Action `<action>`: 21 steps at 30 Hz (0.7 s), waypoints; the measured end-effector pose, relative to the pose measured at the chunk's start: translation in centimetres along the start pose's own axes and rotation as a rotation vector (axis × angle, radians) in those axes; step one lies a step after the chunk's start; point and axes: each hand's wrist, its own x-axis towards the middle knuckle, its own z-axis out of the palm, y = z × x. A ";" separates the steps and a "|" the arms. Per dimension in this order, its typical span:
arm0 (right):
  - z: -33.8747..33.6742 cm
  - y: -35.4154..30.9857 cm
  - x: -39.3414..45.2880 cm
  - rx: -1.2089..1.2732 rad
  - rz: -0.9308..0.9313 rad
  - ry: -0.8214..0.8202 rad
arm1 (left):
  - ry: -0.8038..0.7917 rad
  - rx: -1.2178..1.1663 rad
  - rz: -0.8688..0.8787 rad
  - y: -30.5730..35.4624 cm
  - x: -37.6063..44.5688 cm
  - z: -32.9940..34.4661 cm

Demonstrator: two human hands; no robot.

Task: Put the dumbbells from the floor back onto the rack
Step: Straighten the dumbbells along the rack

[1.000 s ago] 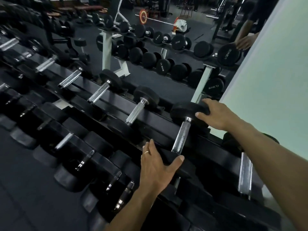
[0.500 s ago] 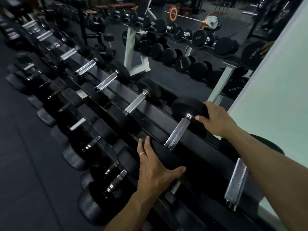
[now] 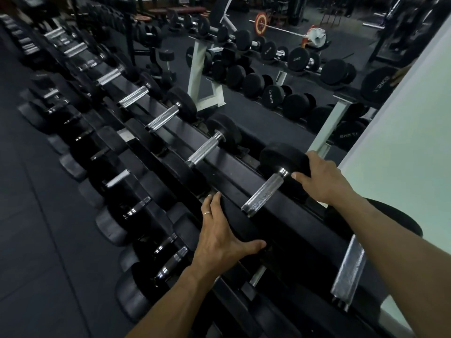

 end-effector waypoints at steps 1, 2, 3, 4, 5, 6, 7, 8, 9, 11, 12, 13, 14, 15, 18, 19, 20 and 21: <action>0.0 -0.1 0.0 -0.006 -0.002 -0.009 | 0.004 -0.004 -0.007 0.0 -0.1 0.0; -0.1 -0.1 0.1 -0.012 -0.002 -0.022 | 0.005 -0.005 -0.016 0.1 -0.1 0.0; -0.1 -0.2 0.1 -0.017 -0.001 -0.037 | 0.004 -0.002 -0.026 0.2 -0.2 0.0; -0.2 -0.3 0.2 -0.020 0.002 -0.053 | 0.004 0.007 -0.033 0.3 -0.3 -0.1; -0.3 -0.4 0.1 -0.020 0.007 -0.069 | 0.002 0.017 -0.041 0.4 -0.3 -0.1; -0.4 -0.4 0.0 -0.020 0.011 -0.082 | 0.001 0.031 -0.052 0.5 -0.4 -0.2; -0.5 -0.4 -0.2 -0.022 0.012 -0.086 | 0.005 0.052 -0.061 0.7 -0.5 -0.2; -0.6 -0.3 -0.4 -0.028 0.011 -0.082 | 0.011 0.079 -0.067 0.9 -0.7 -0.2; -0.8 -0.2 -0.8 -0.039 0.003 -0.072 | 0.021 0.106 -0.073 1.1 -1.0 -0.1; -1.4 0.0 -1.8 -0.072 -0.021 -0.047 | 0.051 0.149 -0.080 1.8 -1.8 0.1; -1.8 0.1 -2.5 -0.094 -0.032 -0.041 | 0.064 0.166 -0.078 2.1 -2.3 0.3; -2.3 0.2 -3.1 -0.117 -0.041 -0.035 | 0.072 0.183 -0.071 2.5 -2.9 0.5; -2.9 0.4 -3.8 -0.134 -0.045 -0.027 | 0.079 0.203 -0.061 2.8 -3.6 0.6; -3.4 0.6 -4.6 -0.141 -0.046 -0.017 | 0.087 0.223 -0.049 3.2 -4.2 0.8; -4.7 1.5 -7.4 -0.153 -0.047 0.014 | 0.105 0.257 0.015 4.5 -6.3 1.1; -5.0 1.9 -8.4 -0.153 -0.036 0.026 | 0.100 0.261 0.043 4.9 -7.0 1.3; -5.3 2.4 -9.5 -0.148 -0.020 0.038 | 0.090 0.264 0.073 5.4 -7.6 1.5; -5.4 2.8 -10.5 -0.144 -0.007 0.043 | 0.078 0.262 0.097 5.8 -8.3 1.9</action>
